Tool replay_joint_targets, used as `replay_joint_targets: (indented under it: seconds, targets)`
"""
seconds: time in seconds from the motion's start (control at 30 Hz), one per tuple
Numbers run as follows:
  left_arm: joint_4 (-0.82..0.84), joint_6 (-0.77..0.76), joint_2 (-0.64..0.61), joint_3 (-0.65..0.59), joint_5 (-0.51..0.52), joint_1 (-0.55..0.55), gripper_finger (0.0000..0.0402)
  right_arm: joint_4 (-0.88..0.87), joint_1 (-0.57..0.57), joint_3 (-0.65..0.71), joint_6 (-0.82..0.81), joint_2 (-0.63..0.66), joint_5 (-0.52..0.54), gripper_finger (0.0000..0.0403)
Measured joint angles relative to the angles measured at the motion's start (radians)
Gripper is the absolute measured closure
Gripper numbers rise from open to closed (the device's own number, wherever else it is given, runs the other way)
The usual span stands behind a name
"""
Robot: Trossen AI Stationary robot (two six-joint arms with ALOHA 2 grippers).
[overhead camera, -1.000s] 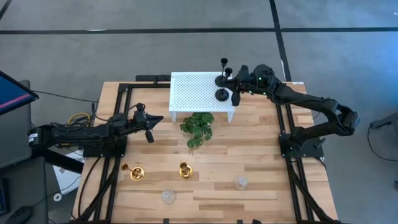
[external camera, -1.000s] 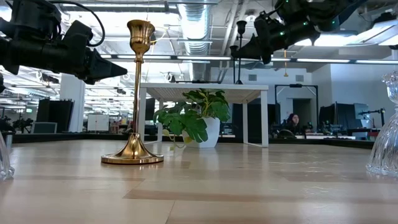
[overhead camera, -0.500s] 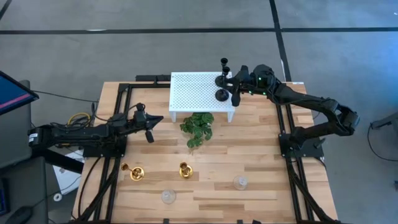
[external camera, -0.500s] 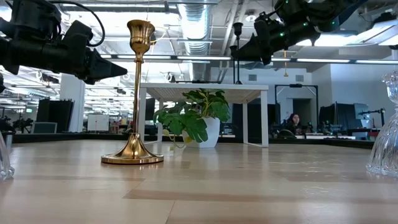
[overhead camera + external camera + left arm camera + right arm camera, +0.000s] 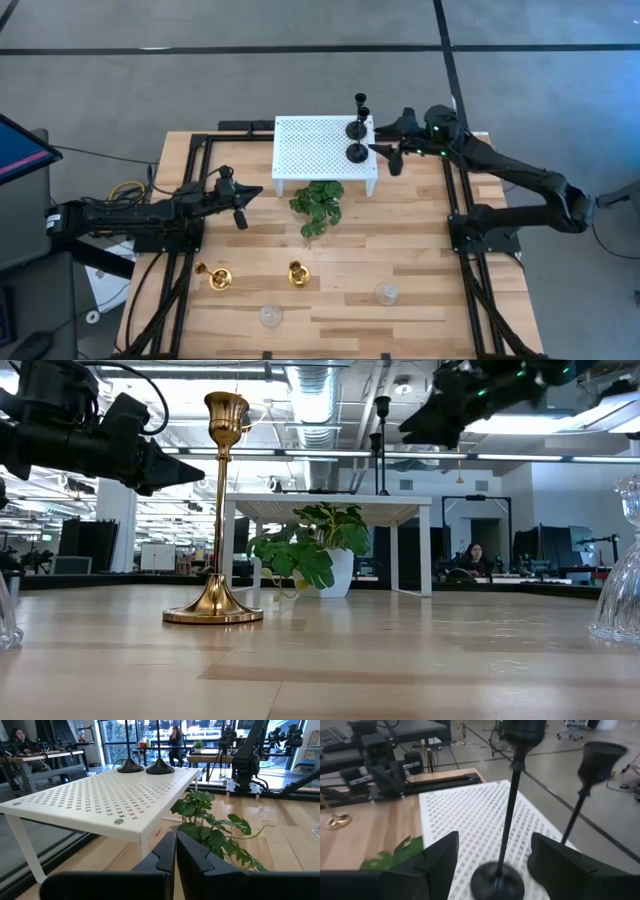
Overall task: Pick & Place candle stick holders
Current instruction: Put the left gold candle holder on the shelf
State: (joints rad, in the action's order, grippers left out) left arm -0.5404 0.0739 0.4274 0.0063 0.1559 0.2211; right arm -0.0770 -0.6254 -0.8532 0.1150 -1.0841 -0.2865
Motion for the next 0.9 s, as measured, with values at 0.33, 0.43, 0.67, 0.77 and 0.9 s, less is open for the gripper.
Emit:
replay_joint_targets:
  seconds: [0.33,0.43,0.67,0.77,0.9]
  targets:
    - [0.0,0.0,0.0,0.0,0.0,0.0,0.0387,-0.395,0.005,0.0,0.0,0.213,0.0,0.0268]
    - [0.0,0.0,0.0,0.0,0.0,0.0,0.0387,-0.502,0.019,0.0,0.0,0.248,0.001,0.0322]
    - [0.0,0.0,0.0,0.0,0.0,0.0,0.0387,-0.586,0.094,0.063,0.04,0.315,0.001,0.0392]
    - [0.0,0.0,0.0,0.0,0.0,0.0,0.0387,-0.53,0.134,0.136,0.025,0.356,0.001,0.0398]
    - [0.0,0.0,0.0,0.0,0.0,0.0,0.0387,-0.382,0.182,0.264,-0.03,0.422,0.002,0.04]
